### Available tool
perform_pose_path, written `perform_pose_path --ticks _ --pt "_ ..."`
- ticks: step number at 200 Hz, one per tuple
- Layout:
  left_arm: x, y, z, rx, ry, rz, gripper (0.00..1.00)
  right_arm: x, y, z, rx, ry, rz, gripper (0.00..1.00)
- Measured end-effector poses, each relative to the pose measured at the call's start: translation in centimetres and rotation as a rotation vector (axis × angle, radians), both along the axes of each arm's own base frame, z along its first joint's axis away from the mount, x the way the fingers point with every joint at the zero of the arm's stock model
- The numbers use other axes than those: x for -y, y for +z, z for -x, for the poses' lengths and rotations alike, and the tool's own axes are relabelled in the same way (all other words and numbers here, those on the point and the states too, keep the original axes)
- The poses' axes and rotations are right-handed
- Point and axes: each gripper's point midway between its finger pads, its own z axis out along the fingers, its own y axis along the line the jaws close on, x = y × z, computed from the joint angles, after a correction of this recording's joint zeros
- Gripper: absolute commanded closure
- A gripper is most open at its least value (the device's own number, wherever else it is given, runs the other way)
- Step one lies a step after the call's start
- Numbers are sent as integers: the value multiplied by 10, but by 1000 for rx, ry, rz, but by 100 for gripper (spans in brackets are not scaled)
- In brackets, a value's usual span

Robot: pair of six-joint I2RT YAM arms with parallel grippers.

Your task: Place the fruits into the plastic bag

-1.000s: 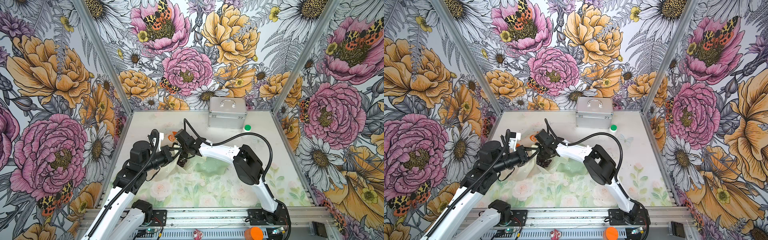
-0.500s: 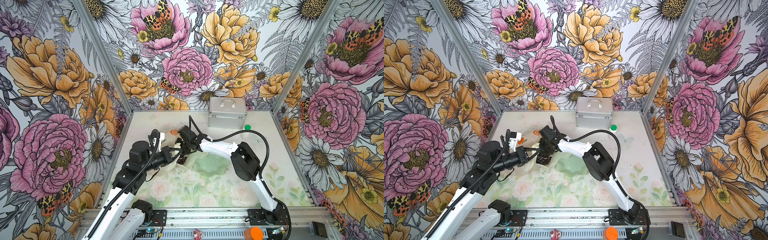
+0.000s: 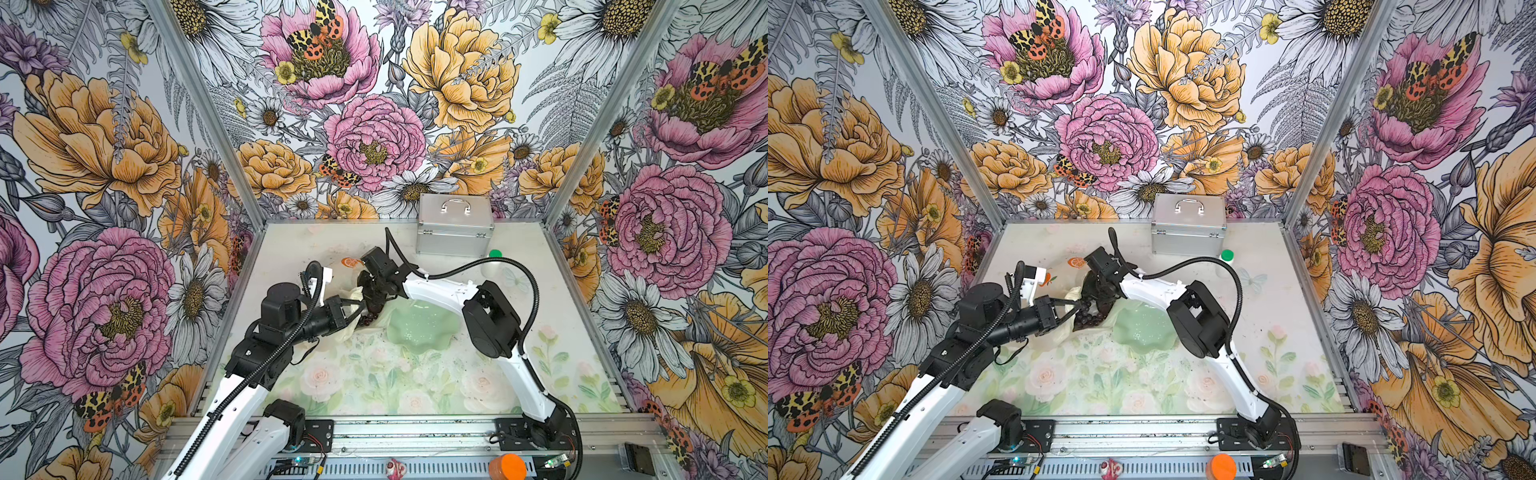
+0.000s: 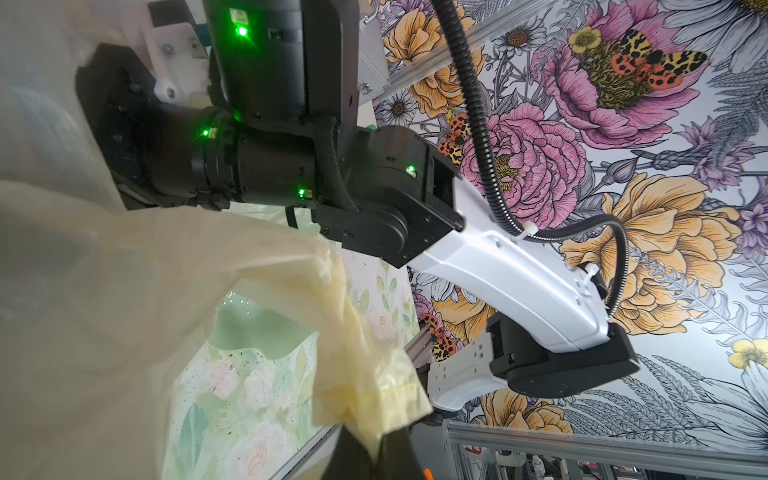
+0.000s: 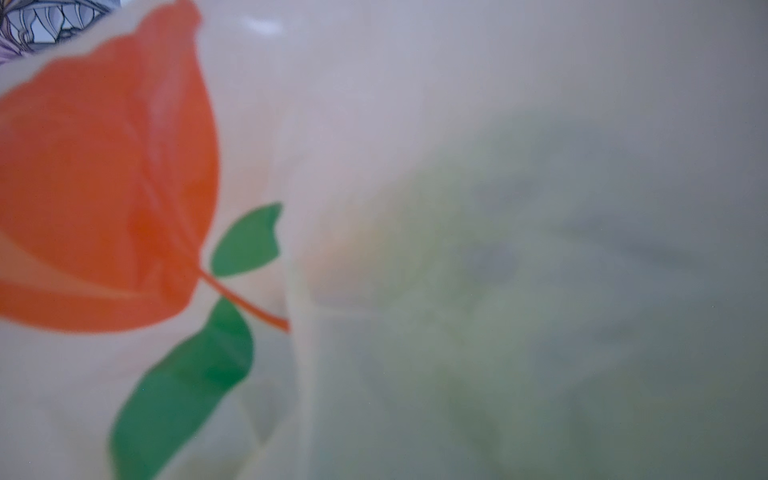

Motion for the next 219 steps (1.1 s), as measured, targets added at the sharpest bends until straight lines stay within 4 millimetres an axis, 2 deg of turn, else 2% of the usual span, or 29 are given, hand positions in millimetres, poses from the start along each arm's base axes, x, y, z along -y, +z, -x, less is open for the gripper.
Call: perform_pose_path --ticks 31,67,75,81,84,182,219 --pt "-6 -12 0 -28 30 -43 100 0 2 0 11 14 5 33" --pt "-10 -16 -2 -35 52 -63 100 0 6 0 22 32 13 20" --pt "-10 -16 -3 -34 57 -66 100 0 7 0 26 37 14 14" --pt "-11 -16 -3 -34 60 -67 100 0 8 0 29 40 13 3" --pt "-11 -16 -3 -34 62 -68 100 0 9 1 34 49 13 1" --pt "-19 -19 -10 -45 117 -73 100 1 15 5 43 88 29 1" --pt "-22 -31 -12 -99 143 -58 100 1 14 8 39 112 32 0"
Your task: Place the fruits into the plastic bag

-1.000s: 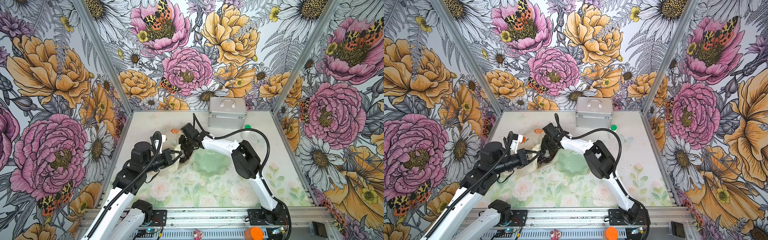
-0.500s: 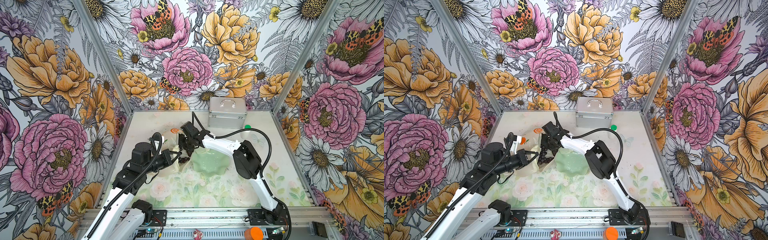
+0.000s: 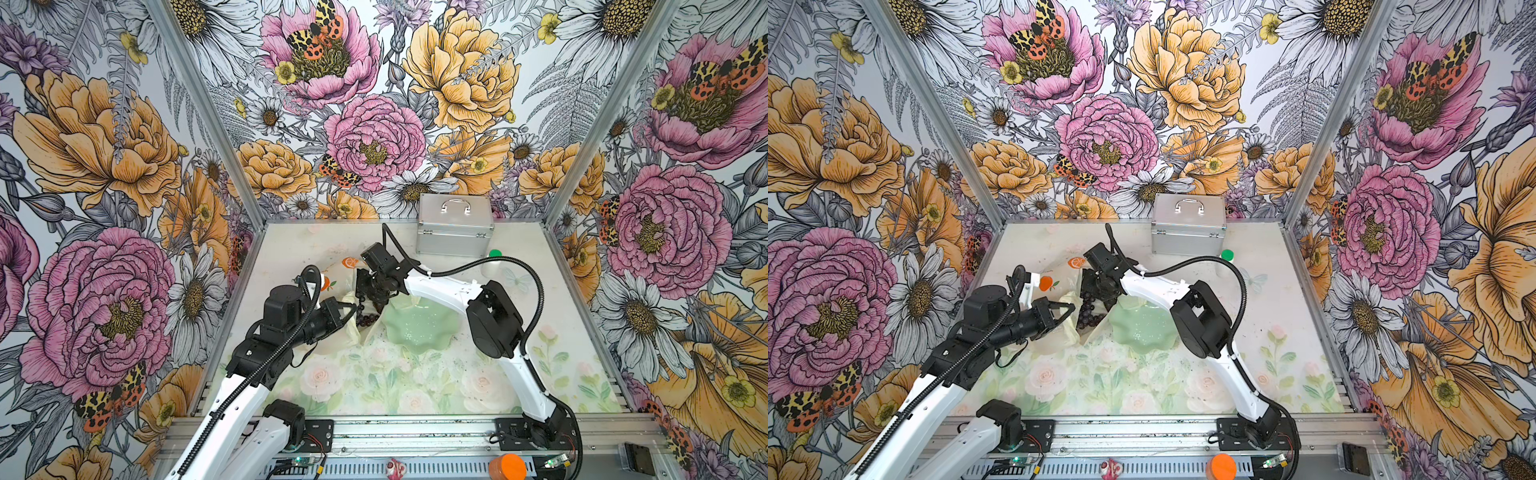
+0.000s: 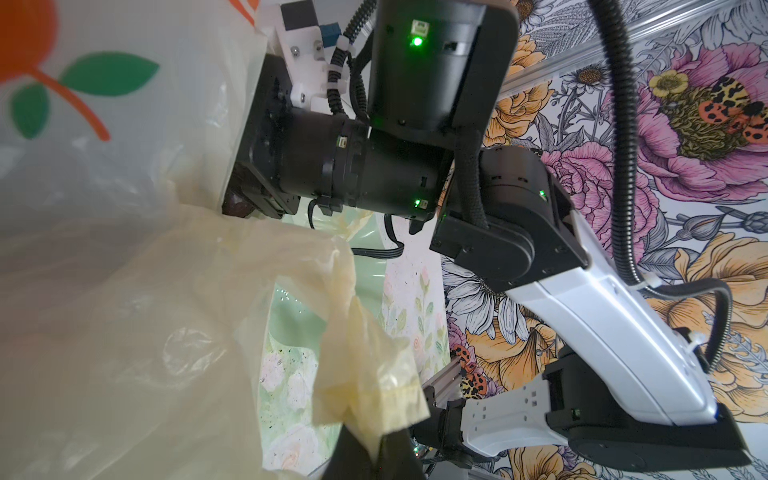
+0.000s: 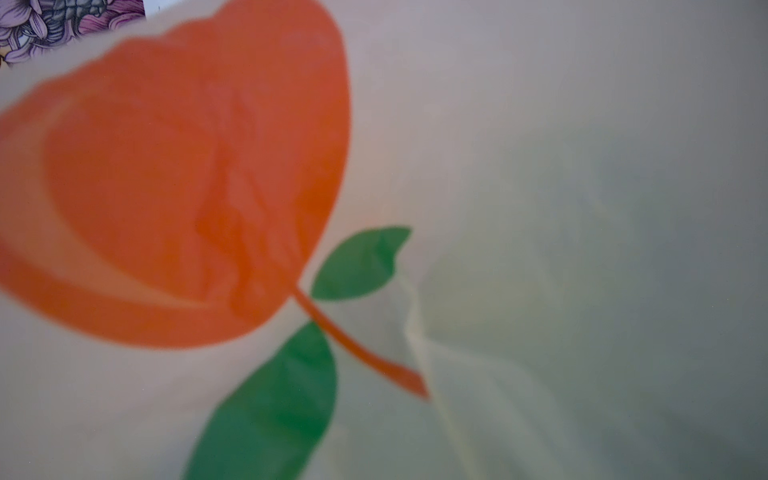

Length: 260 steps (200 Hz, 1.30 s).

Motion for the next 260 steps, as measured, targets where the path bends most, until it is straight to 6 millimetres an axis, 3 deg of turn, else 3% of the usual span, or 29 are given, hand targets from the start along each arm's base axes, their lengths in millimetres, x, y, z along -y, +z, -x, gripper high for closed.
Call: perform_pose_path --ticks 82,182,229,260 --pt "-9 -28 -2 -116 73 35 100 1 16 16 -13 65 -19 0" --pt "-17 -44 4 -176 121 43 100 25 80 61 78 155 55 1" --pt "-18 -46 5 -186 128 44 100 40 80 75 76 178 138 1" --pt "-19 -44 4 -173 135 43 100 67 70 90 9 197 267 1"
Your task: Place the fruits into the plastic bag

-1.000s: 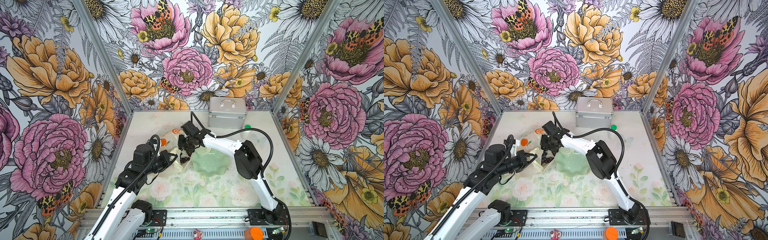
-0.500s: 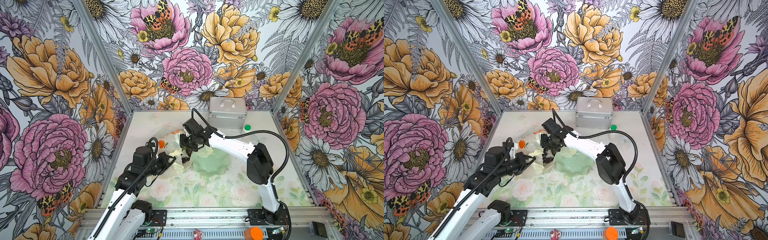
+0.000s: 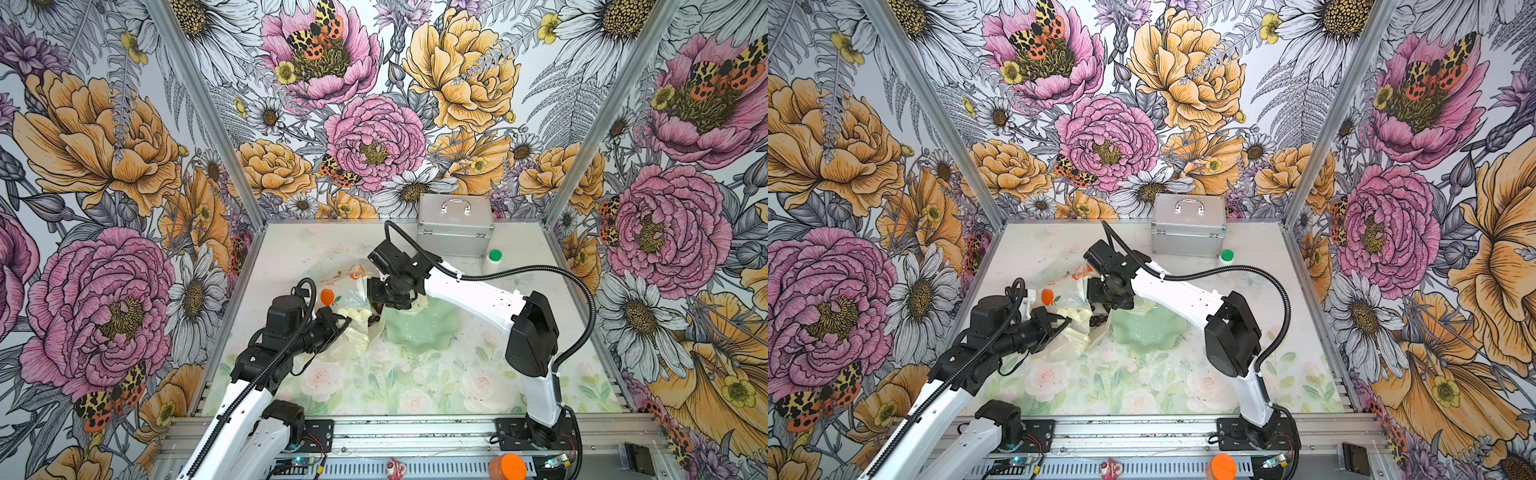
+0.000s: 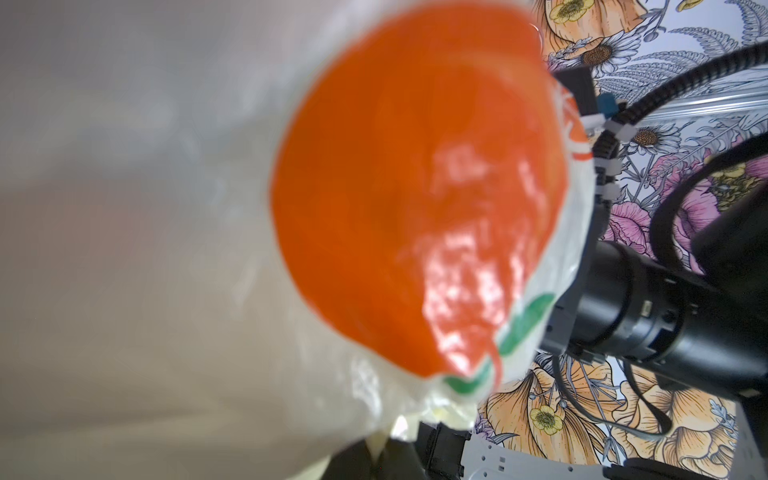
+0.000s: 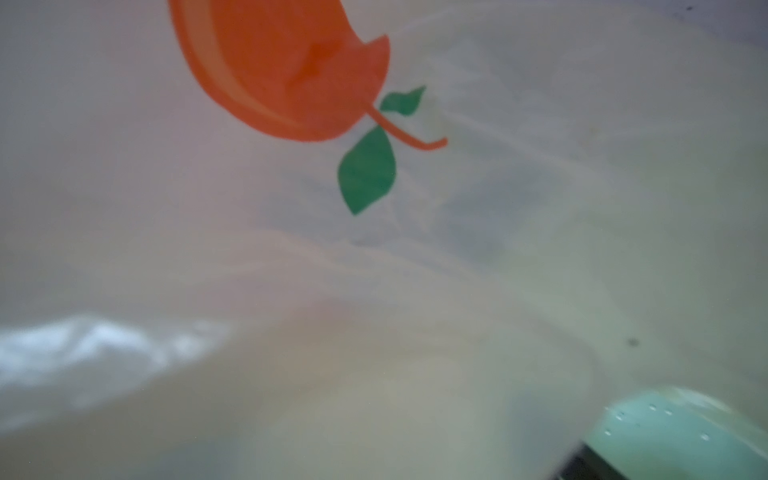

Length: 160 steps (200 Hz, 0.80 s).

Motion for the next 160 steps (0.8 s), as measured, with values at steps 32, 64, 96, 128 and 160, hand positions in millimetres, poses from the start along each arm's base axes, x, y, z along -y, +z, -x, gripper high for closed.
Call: perform_pose_path --ticks 32,64,96,128,160 --pt "-2 0 -2 4 14 -9 100 29 16 8 -5 10 149 1" --pt "-3 -1 -2 6 21 -13 100 59 37 9 30 6 302 0" --pt "-7 -1 -5 7 37 -15 100 71 65 -5 154 -26 376 1" --pt "-10 -1 -7 8 53 -17 100 100 97 -20 321 -119 461 1" --pt "-12 0 -8 6 68 -13 100 153 97 -3 368 -161 497 2"
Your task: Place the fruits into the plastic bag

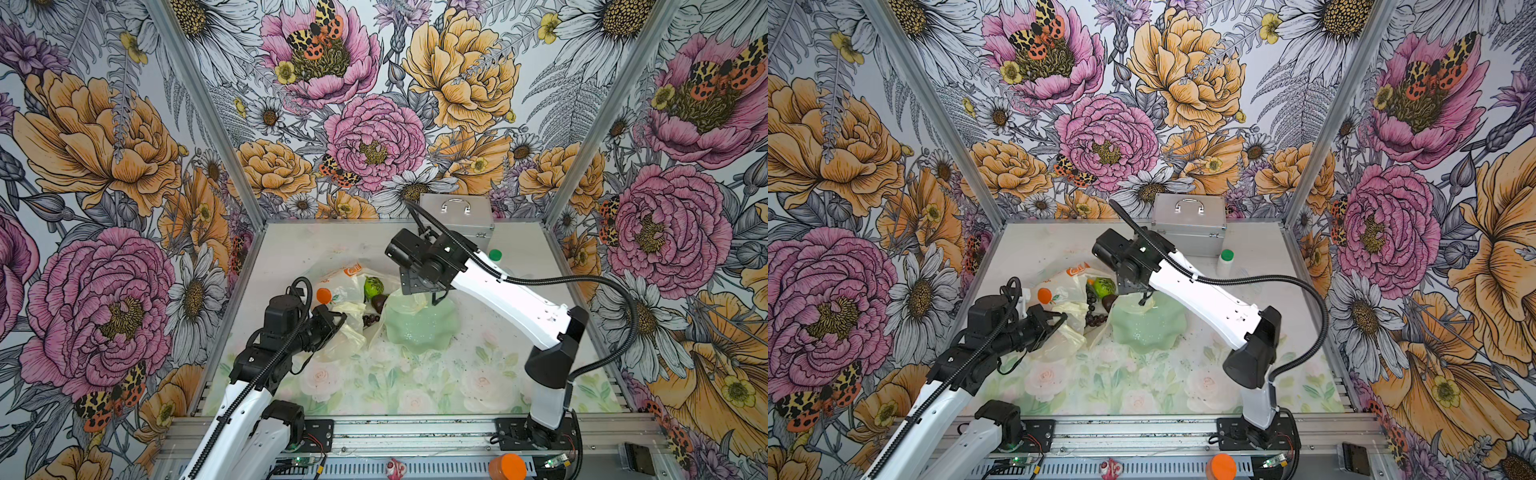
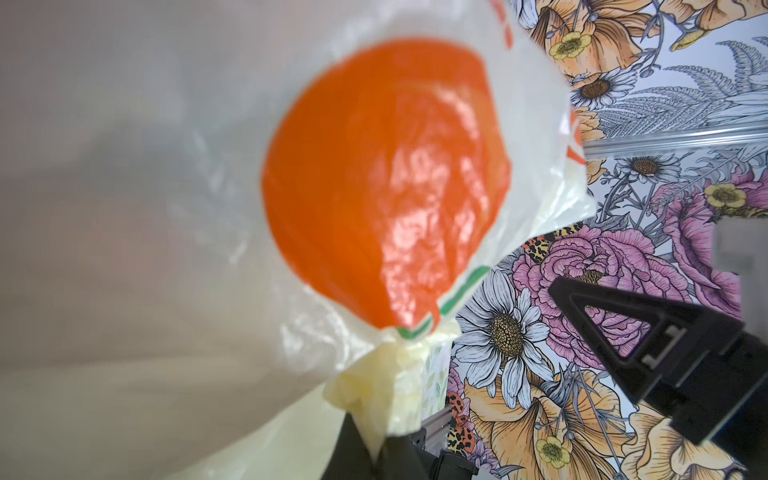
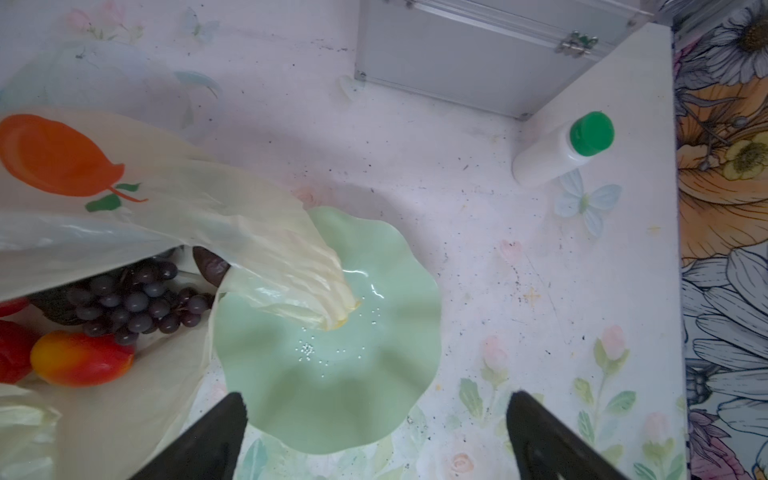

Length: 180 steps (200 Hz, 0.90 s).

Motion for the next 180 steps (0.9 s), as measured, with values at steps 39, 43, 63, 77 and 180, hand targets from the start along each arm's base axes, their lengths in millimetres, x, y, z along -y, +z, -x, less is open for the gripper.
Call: perform_pose_path --ticks 39,43,63,77,180 --pt "-3 0 -2 -4 15 2 100 52 -45 0 -27 -120 -252 6" --pt "-3 0 -2 -3 16 3 100 54 -53 -1 -36 -129 -276 7" --pt "-5 0 -3 -7 26 7 100 47 -90 4 -101 -97 -368 8" --pt "-6 -1 -3 -11 31 9 100 35 -106 8 -147 -37 -411 9" --pt "-7 -4 -6 -24 41 10 100 -30 -138 -12 -218 337 -473 22"
